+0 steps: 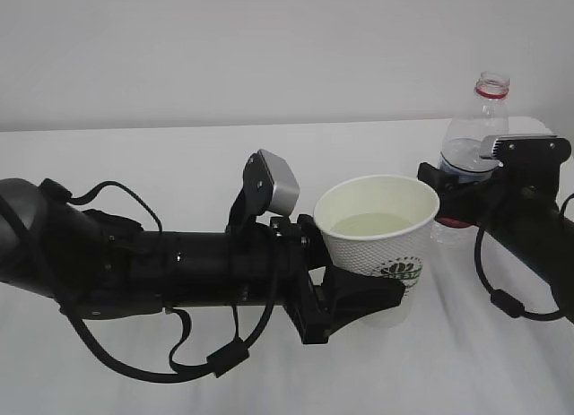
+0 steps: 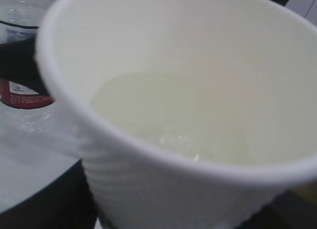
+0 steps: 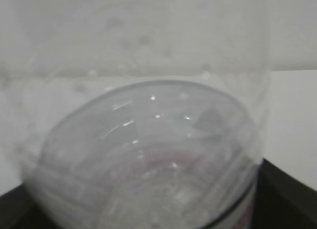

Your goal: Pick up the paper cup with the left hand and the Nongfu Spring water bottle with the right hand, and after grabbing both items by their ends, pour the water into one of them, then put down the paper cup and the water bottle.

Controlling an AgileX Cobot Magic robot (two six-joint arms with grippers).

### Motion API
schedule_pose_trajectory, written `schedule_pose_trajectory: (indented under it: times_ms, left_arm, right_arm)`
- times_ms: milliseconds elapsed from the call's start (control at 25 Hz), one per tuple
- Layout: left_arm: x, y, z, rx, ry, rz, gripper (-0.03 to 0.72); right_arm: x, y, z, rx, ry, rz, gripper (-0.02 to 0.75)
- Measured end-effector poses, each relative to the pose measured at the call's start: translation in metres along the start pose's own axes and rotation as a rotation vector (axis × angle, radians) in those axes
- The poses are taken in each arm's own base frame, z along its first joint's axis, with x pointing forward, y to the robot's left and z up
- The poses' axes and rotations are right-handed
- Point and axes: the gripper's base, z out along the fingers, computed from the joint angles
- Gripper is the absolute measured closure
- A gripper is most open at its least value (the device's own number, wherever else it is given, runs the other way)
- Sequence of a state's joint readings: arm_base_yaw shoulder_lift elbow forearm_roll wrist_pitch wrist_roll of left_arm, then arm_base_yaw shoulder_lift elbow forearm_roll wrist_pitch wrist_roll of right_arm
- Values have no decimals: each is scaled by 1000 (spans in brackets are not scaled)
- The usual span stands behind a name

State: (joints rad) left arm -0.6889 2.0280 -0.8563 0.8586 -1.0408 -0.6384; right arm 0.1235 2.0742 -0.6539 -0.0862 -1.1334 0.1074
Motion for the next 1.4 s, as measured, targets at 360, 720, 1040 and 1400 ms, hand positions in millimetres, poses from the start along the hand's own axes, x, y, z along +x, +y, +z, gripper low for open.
schedule_pose_trajectory:
  times_ms: [360,720,1040,1400]
  left_arm:
    - [0,0,0,0,0,0,181]
    - [-1,1,0,-16,-12,-12,181]
    - [-2,3,0,-29,-22,-21,181]
    - [-4,16,-9,-74,-36,-31,181]
  right_arm:
    - [-2,3,-28,-8,28,-2,62]
    - [-10,8,-77,-10,47,-2,64]
    - [-27,12,-115,-14,-8,-6,96]
    - [-40,15,-136,-20,-72,-1,126]
